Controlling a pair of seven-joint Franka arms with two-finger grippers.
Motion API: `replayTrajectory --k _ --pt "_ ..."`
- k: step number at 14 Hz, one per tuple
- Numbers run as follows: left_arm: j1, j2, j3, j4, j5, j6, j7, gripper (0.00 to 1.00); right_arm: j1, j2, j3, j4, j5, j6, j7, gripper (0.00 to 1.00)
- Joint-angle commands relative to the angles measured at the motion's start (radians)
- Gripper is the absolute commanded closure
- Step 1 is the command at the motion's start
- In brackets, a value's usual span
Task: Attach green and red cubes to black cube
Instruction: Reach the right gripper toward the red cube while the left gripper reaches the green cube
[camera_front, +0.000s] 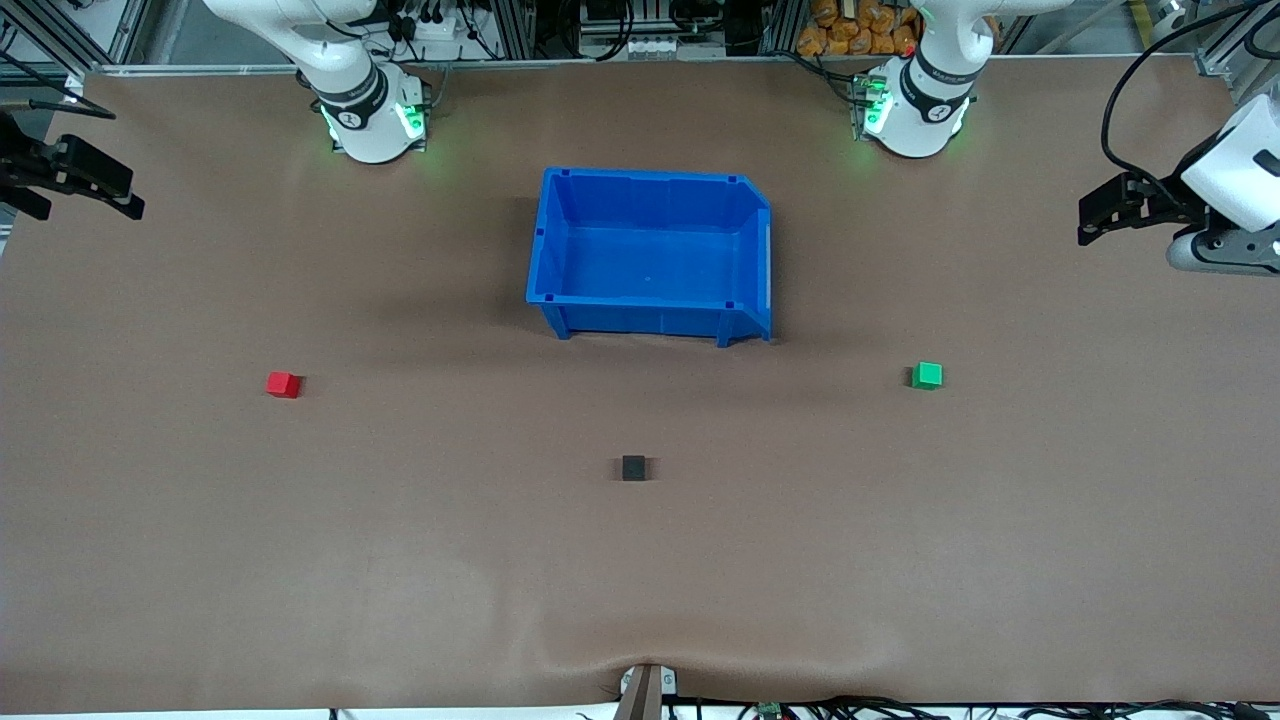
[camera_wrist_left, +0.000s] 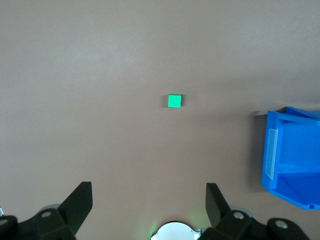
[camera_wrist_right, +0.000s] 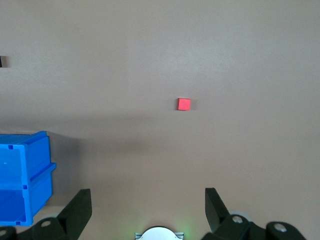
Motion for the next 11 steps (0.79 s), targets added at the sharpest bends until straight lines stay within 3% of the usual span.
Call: replayTrajectory --k 1,7,11 --pt "0.006 -0.010 0.000 0.006 -0.018 -0.017 0.025 0.00 -0.009 0.005 0.003 0.013 0.017 -0.011 -0.015 0.00" --pt "0.005 0.025 -0.005 0.000 -0.017 -0.017 0.012 0.00 -0.015 0.013 0.003 0.019 0.014 -0.006 -0.015 0.00" --pt "-0.003 0.084 -0.007 -0.047 -0.017 0.002 0.002 0.00 -0.021 0.083 0.000 0.025 -0.006 0.004 -0.018 0.00"
